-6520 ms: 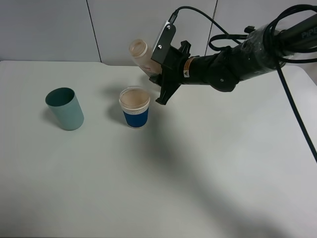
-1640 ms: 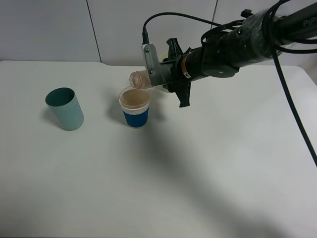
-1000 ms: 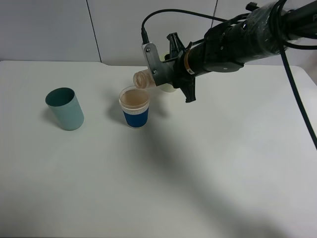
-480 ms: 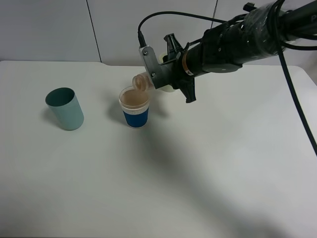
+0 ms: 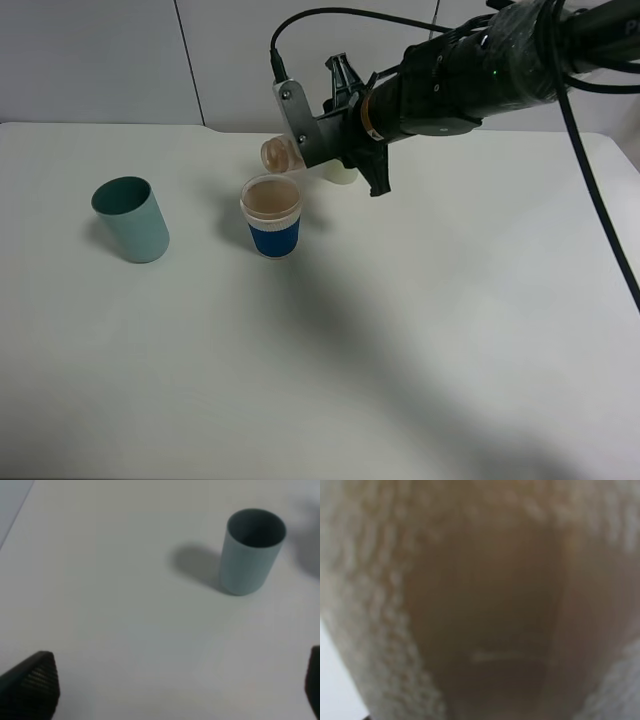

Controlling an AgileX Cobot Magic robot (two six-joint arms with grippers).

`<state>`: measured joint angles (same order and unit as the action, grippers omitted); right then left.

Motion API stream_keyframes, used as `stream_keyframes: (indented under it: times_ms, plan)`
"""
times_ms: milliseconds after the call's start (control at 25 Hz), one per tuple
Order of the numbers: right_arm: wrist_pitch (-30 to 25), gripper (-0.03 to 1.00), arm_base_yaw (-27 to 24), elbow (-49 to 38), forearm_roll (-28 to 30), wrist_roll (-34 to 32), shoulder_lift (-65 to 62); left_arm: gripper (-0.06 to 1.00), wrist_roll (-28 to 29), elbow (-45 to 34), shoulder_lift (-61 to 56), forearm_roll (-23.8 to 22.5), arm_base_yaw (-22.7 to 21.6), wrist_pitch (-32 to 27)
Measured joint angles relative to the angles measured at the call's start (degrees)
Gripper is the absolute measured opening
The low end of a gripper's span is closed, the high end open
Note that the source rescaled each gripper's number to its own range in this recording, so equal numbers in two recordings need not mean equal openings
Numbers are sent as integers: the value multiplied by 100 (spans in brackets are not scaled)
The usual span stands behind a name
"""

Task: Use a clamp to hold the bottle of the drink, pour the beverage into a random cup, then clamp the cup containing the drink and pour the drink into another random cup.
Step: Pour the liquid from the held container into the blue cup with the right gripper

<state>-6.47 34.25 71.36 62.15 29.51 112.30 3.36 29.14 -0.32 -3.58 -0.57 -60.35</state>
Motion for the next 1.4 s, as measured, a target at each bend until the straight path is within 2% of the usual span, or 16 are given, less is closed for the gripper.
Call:
stream_keyframes:
  times_ms: [520, 640, 1400]
  plan:
    - [-226, 1, 39, 0, 277, 0, 0, 100, 0, 0, 0, 0, 0, 0]
    - [-299, 1, 39, 0, 531, 0, 0, 100, 0, 0, 0, 0, 0, 0]
    - [-387, 1, 39, 0, 841, 0, 0, 100, 0, 0, 0, 0, 0, 0]
